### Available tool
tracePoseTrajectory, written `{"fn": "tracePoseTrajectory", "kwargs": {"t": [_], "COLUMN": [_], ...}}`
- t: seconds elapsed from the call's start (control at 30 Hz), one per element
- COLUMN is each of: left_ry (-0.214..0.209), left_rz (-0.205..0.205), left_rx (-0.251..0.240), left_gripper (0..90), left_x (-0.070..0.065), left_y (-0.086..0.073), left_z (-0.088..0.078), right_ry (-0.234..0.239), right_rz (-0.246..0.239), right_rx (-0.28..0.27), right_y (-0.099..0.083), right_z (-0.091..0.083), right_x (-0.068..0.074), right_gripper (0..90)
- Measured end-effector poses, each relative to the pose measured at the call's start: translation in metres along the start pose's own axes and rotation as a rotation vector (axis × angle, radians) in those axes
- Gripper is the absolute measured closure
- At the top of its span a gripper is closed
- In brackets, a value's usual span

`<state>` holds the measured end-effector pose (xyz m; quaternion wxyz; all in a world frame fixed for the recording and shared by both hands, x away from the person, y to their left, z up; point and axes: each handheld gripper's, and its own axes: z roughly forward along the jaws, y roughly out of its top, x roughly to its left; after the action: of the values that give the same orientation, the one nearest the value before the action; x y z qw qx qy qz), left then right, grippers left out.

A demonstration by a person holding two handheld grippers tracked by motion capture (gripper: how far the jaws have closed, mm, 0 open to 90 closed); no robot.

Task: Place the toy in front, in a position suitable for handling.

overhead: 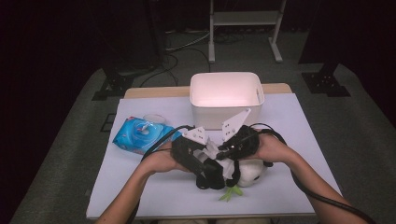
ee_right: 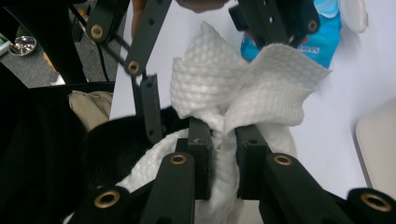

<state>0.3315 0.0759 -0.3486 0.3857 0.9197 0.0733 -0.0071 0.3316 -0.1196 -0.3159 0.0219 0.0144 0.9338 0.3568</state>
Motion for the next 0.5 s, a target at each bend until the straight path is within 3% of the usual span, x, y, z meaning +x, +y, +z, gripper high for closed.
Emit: {"fn": "tracePoseTrajectory", "kwargs": {"t": [0.17,0.5], "left_ry": [0.001,-0.011], "left_rz": [-0.005,0.003], "left_rx": [0.002,-0.017], "left_gripper": [27.0,27.1], "left_x": [0.000,-0.001], "left_y": [-0.002,-0.004], "left_z": [-0.001,-0.002], "right_ry": [0.013,-0.029], "right_rz": [-0.019,-0.007], "right_rx": [0.008,0.019], "right_y": [0.006,-0.006], "right_z": [0.008,-0.008], "right_x": [-0.002,0.002], "right_gripper": [78.7,78.5]}}
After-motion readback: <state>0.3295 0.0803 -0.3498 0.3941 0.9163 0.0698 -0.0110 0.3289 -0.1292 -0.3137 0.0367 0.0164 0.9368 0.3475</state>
